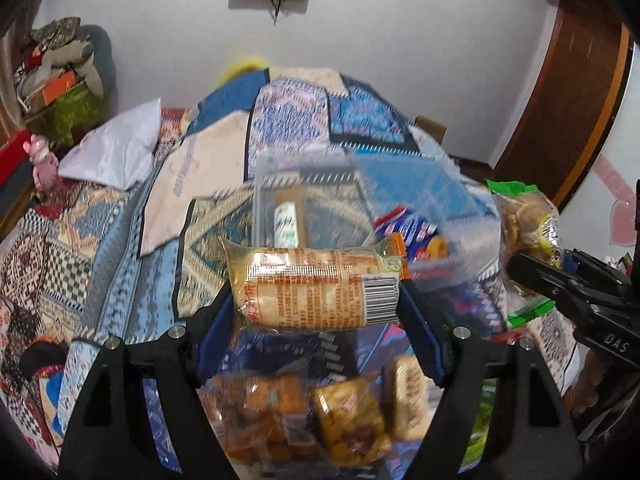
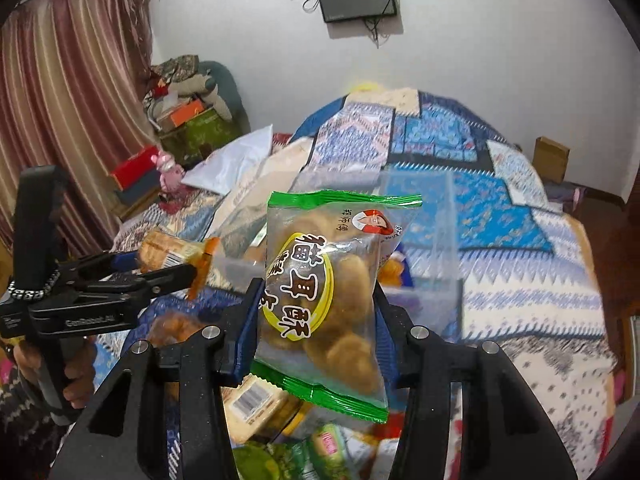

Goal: Organize snacks
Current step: 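Lower the biscuit roll into the box with left gripper while right places cat-ear bag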

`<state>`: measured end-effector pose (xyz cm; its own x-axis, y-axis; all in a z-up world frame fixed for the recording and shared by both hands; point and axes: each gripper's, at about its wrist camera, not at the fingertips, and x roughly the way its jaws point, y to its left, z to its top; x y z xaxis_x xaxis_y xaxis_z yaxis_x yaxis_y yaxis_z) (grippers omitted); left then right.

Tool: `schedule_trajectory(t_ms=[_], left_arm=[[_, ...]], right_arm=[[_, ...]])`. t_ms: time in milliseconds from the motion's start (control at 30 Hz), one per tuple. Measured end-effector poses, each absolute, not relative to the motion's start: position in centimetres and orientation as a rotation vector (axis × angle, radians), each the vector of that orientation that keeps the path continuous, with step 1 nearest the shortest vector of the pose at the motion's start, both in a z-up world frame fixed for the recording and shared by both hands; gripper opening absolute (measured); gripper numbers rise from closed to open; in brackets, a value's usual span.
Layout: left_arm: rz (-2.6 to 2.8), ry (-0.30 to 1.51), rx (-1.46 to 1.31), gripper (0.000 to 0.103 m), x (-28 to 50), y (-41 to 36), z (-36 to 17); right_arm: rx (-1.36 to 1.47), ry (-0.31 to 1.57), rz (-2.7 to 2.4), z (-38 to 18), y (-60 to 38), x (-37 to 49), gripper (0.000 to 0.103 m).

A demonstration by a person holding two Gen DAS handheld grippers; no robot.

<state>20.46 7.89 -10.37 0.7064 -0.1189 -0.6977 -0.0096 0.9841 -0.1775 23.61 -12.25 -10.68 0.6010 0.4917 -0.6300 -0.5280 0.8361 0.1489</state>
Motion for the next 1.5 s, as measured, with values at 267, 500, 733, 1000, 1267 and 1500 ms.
schedule_trajectory(t_ms=[267,500,733,1000,1267,1500], left_arm=[[-0.072,0.763,-0.179,0.077,24.1,6.8,-9.4],[-0.058,0.812,-0.182,0.077,27.8,6.5,-11.1],[-0.067,0.882,-0.172,0.077,30.1,5.8,-13.6],[-0.072,0.956,-0.15,0.081,31.5,5.4,-15.6],[-0.081,0.948,-0.121,0.088,30.7,4.8,-14.9],[-0.053,0.876,-0.137,0.096,29.4,5.5,-12.1]], right_arm=[[-0.048,0.677,0.542,-9.3,-13.0,26.0,0.045],[-0.063,0.708,0.51,-10.3,-12.7,29.0,0.045],[-0.067,0.761,0.498,-12.2,-12.3,30.7,0.046],[-0.118,0.79,0.487,-13.7,-11.3,30.9,0.053],[-0.164,0.727,0.461,-12.0,-11.6,29.6,0.075],[-0.085,0.698,0.504,-9.5,-13.3,27.5,0.076]])
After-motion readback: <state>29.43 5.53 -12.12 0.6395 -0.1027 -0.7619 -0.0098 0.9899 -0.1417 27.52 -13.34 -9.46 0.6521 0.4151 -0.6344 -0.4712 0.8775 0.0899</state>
